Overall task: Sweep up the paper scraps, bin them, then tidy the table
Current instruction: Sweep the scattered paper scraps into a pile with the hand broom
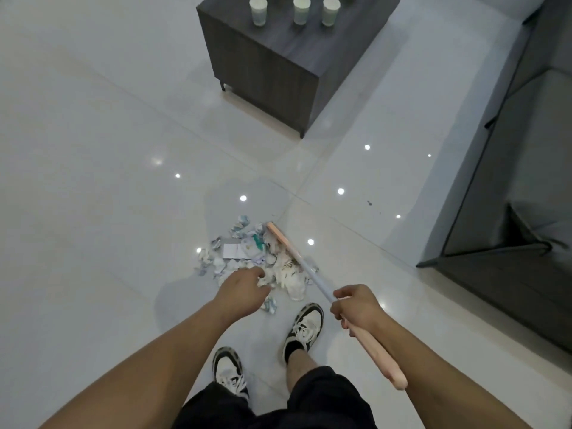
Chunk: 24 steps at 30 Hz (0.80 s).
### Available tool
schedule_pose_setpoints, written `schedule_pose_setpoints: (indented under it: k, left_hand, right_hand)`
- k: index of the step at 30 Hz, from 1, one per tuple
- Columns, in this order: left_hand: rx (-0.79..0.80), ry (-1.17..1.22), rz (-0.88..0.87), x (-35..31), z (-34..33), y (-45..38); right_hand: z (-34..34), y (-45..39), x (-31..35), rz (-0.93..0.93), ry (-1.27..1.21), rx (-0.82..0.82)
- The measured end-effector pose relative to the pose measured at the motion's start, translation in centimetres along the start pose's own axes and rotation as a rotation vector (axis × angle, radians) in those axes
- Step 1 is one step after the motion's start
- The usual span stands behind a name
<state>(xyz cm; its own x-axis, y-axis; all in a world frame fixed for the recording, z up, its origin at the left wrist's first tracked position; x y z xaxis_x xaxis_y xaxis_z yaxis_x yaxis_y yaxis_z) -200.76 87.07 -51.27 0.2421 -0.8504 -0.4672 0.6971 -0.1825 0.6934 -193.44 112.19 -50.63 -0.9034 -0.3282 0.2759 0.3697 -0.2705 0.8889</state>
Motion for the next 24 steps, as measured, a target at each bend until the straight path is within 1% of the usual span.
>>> schedule_pose_setpoints:
  k: [4,8,15,18,22,24]
  left_hand:
    - [-0.055,0.028,0.003,3.9,2.0,3.2]
    - [-0.132,0.069,-0.030,6.3,4.8,6.4]
    - [-0.269,0.133,-0.026,9.6,9.7,13.0]
    - [-0.366,0.162,0.013,11.4,12.0,15.7]
    - [-0.509,0.236,0.115,14.0,14.0,19.4]
    - [-0.548,0.261,0.181,15.5,13.7,21.5]
  right_hand:
    - [-3.5,3.9,-0.3,0.061,0.069,-0.075]
    - [-6.0,7.2,0.8,0.128,0.081,-0.115]
    - [-10.5,11.5,3.7,0.223,0.089,-0.055]
    - [-12.7,13.3,5.8,0.249,0.125,0.043]
    - [-14.9,14.3,8.8,0.236,0.167,0.242]
    - [-16.1,15.0,10.5,0.234,0.153,0.341]
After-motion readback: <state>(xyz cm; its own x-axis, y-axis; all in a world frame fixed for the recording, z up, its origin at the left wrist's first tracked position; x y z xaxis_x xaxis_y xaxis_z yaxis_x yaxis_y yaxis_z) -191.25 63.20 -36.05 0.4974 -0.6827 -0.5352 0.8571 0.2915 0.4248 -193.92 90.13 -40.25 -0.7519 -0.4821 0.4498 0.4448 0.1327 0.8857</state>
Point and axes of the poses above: each hand's wrist, its own y-axis away from the middle knuckle, its own z-axis out of the back of the hand, x = y × z, the point moved 4 cm from there along -y, towards the middle knuckle, and after that the axes turned 5 degrees about y, right-handed, at the moved point
